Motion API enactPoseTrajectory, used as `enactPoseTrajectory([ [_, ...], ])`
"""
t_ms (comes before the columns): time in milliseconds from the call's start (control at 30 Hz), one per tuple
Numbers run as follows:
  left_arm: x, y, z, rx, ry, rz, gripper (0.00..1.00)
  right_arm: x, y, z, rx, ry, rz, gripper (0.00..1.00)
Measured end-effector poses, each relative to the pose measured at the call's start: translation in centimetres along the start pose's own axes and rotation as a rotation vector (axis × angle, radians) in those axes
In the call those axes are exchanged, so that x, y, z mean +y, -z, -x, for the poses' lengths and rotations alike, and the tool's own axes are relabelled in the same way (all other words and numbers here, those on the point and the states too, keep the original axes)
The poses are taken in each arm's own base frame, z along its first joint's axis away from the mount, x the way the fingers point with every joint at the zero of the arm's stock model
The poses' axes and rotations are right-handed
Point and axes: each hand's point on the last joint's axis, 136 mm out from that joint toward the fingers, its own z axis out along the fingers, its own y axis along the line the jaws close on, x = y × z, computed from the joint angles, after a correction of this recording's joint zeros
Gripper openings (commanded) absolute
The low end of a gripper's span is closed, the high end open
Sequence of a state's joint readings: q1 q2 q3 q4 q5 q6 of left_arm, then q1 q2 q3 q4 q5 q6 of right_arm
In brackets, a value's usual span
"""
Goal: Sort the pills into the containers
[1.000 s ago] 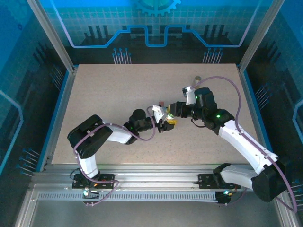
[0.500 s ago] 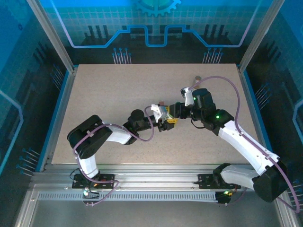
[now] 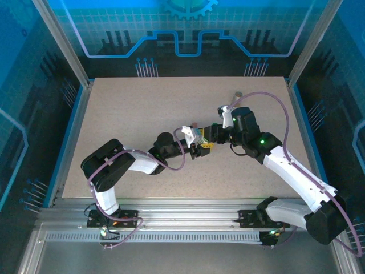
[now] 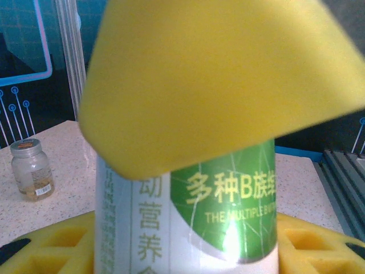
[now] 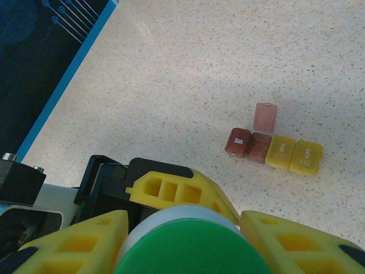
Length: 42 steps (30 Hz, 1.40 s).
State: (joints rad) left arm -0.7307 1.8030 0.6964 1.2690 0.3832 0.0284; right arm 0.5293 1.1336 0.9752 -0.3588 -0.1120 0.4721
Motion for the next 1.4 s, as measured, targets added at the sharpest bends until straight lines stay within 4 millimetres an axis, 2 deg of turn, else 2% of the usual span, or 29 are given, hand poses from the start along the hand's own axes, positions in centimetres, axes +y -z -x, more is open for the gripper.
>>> enactPoseTrajectory([
  [67, -0.1, 0.0, 0.2, -0.001, -0.004, -0.001, 0.01, 0.1, 0.1, 0.0, -0.001, -0.001, 0.001, 0.59],
  [200, 0.3, 0.1, 0.2, -0.001, -0.003, 0.021, 0.00, 0.2, 1.2, 0.5, -0.021, -0.006, 0.004, 0.71],
  [400, 1.1, 0.4, -0.1, 0.002, 0.007, 0.072, 0.00, 0.3, 3.7, 2.5, -0.111, -0.030, 0.009, 0.72],
  [567, 1.3, 0.5, 0.1, -0.009, 0.002, 0.085, 0.00, -0.2, 3.3, 2.9, -0.113, -0.076, 0.014, 0.70],
  [833, 1.4, 0.5, 0.2, -0.013, 0.001, 0.088, 0.00, -0.1, 1.1, 2.5, -0.077, -0.147, 0.060, 0.45],
  [900, 1.4, 0.6, 0.1, -0.011, 0.002, 0.094, 0.00, 0.1, 0.9, 2.6, -0.075, -0.154, 0.072, 0.42],
  [967, 1.5, 0.7, 0.1, -0.011, 0.002, 0.096, 0.00, 0.2, 0.9, 2.6, -0.072, -0.157, 0.078, 0.35],
  [1067, 1.7, 0.7, 0.2, -0.014, 0.000, 0.103, 0.00, 0.2, 0.9, 2.7, -0.079, -0.164, 0.082, 0.15],
  [1167, 1.9, 0.8, 0.1, -0.011, 0.002, 0.111, 0.00, -0.1, 0.9, 2.8, -0.097, -0.193, 0.091, 0.00],
  [1300, 2.7, 1.0, -1.5, 0.027, 0.042, 0.138, 0.00, -0.3, 1.9, 3.7, -0.182, -0.226, 0.114, 0.00],
  [1400, 1.9, 0.8, -1.4, 0.025, 0.045, 0.102, 0.00, -1.6, 1.5, 2.1, -0.191, -0.247, 0.094, 0.00],
])
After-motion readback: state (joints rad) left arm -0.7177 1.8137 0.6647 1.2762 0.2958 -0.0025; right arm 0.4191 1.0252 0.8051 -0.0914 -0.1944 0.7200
